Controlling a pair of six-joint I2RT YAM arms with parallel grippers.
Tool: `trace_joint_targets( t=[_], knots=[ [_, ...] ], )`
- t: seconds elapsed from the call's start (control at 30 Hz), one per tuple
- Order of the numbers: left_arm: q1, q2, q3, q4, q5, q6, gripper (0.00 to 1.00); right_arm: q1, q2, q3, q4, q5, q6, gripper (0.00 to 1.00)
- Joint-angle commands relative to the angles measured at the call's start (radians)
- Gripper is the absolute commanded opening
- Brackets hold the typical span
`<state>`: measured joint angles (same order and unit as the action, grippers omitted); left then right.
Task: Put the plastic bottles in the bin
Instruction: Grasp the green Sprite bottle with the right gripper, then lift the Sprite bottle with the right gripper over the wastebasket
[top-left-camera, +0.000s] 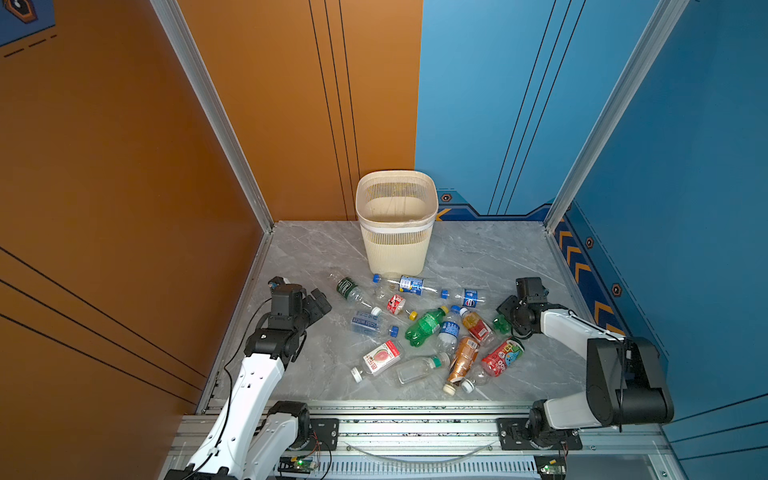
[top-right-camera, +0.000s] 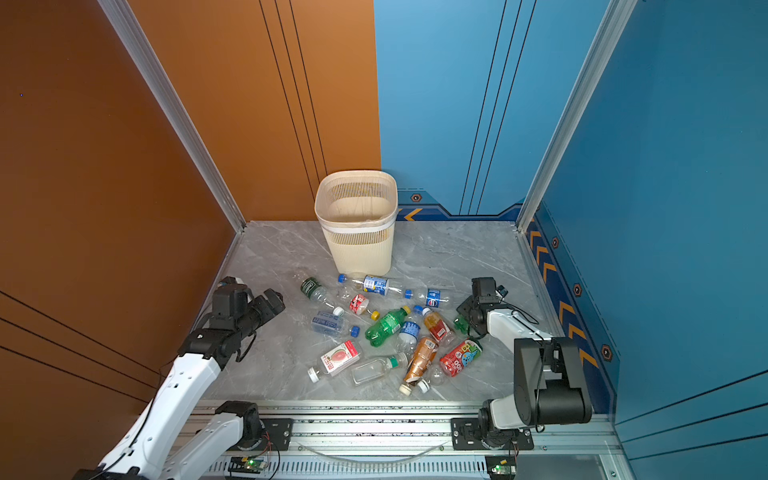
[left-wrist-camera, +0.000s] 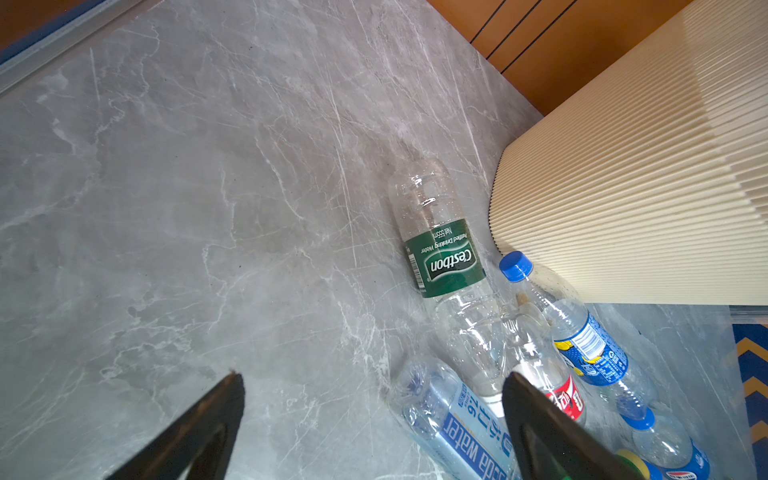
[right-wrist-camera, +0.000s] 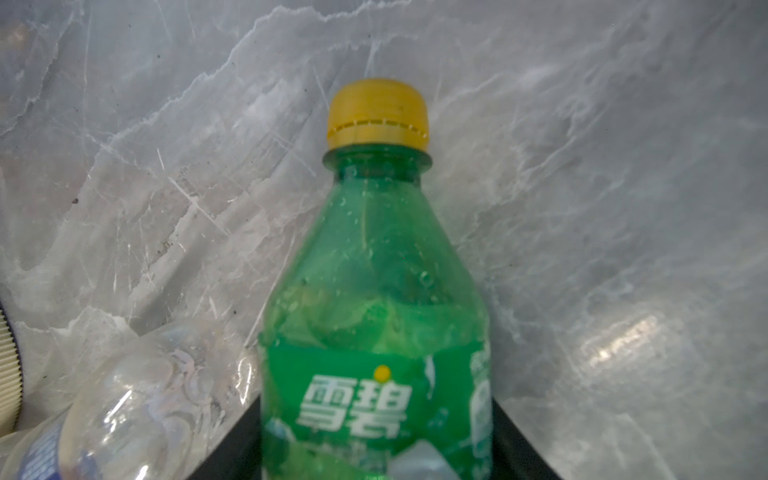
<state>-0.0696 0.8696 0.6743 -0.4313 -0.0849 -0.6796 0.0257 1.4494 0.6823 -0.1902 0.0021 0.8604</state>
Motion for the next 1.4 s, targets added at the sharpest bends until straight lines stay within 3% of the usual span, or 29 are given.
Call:
trace_joint_targets(
  t=[0.0, 0.23, 0.47, 0.67, 0.8, 1.07, 1.37],
  knots=[
    [0.013, 0.000, -0.016, -0.021, 0.017, -0.011, 0.98, -0.004, -0.028, 0.052, -0.031, 0.002, -0.023, 0.57],
    [0.023, 0.009, -0.030, -0.012, 0.027, -0.017, 0.98, 0.025, -0.190, 0.191, -0.176, 0.058, -0.089, 0.53],
    [0.031, 0.022, -0.054, 0.011, 0.049, -0.038, 0.98, 0.252, -0.219, 0.490, -0.262, 0.202, -0.166, 0.53],
    [0.037, 0.012, -0.063, 0.002, 0.064, -0.044, 0.98, 0.474, -0.056, 0.804, -0.237, 0.294, -0.274, 0.53],
    [0.042, -0.010, -0.075, -0.002, 0.069, -0.051, 0.97, 0.553, 0.097, 1.015, -0.224, 0.285, -0.338, 0.53],
    [0.052, -0.050, -0.082, -0.029, 0.077, -0.054, 0.97, 0.575, 0.372, 1.343, -0.258, 0.245, -0.399, 0.54],
    [0.061, -0.069, -0.085, -0.042, 0.086, -0.057, 0.98, 0.559, 0.569, 1.552, -0.289, 0.221, -0.455, 0.55]
  ],
)
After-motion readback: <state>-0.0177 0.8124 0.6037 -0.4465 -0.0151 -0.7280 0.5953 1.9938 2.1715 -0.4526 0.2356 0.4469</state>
